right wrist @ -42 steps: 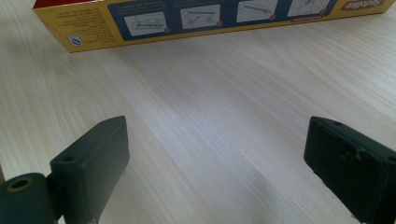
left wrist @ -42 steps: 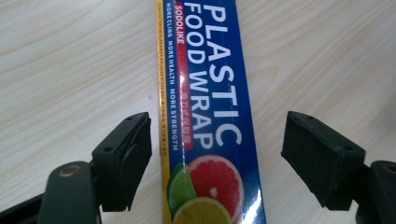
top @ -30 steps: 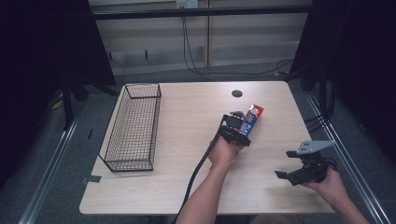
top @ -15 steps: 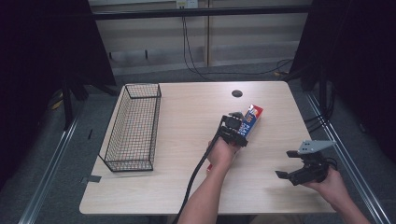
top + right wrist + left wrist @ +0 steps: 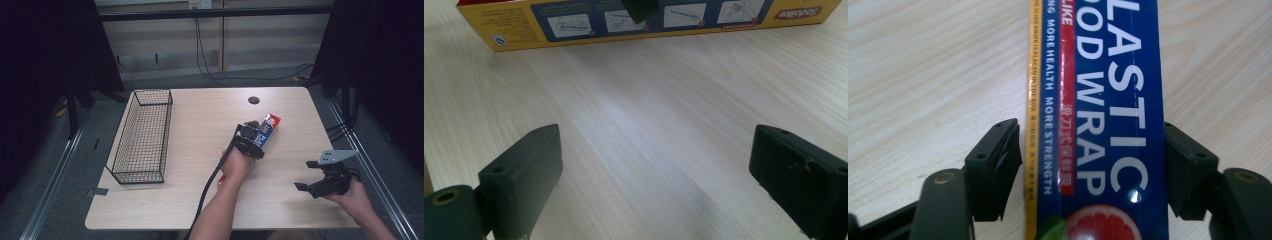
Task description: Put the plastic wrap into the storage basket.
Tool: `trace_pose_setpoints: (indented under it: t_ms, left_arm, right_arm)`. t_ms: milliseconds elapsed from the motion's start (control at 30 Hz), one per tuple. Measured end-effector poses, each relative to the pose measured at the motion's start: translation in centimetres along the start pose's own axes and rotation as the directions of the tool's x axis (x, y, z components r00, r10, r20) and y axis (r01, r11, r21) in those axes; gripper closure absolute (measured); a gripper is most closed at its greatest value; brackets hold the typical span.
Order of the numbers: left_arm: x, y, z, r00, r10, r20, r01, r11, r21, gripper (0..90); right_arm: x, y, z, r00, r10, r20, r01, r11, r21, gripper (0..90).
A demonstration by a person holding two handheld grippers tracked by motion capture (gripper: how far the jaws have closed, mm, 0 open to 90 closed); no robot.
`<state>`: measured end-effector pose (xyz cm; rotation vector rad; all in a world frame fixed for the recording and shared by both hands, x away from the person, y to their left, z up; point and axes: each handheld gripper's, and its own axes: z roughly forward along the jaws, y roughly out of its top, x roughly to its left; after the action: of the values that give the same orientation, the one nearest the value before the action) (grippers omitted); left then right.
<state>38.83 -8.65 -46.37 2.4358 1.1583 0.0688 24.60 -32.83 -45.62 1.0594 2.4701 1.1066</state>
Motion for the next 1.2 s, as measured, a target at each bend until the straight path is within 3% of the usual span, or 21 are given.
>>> trace_pose_setpoints:
  t_ms: [67,200,267,567,1200]
  left_arm:
    - [0.0,0.1,0.0,0.9998,0.018,0.002,-0.018,0.9998,0.007,37.4]
    - [-0.2,0.4,-0.5,0.9982,0.047,-0.036,-0.046,0.9982,0.038,42.3]
    - [0.0,0.4,-0.7,0.9988,0.034,-0.036,-0.032,0.998,0.055,42.7]
    - [1.6,0.1,-2.8,0.9967,0.041,-0.07,-0.035,0.996,0.083,43.3]
    - [5.0,-0.9,-7.2,0.9974,-0.036,-0.062,0.039,0.9981,0.047,43.1]
  right_arm:
    - [-0.1,0.0,0.0,1.0,0.0,0.002,0.0,1.0,0.001,6.7]
    - [-0.1,0.0,-0.1,1.0,0.003,0.0,-0.003,1.0,-0.003,6.7]
    - [-0.1,0.0,-0.1,1.0,0.001,0.0,-0.001,1.0,-0.002,6.8]
    - [-0.1,0.0,-0.1,1.0,0.005,-0.006,-0.005,1.0,-0.007,6.8]
    - [-0.1,0.0,0.0,1.0,0.003,-0.003,-0.003,1.0,-0.006,6.2]
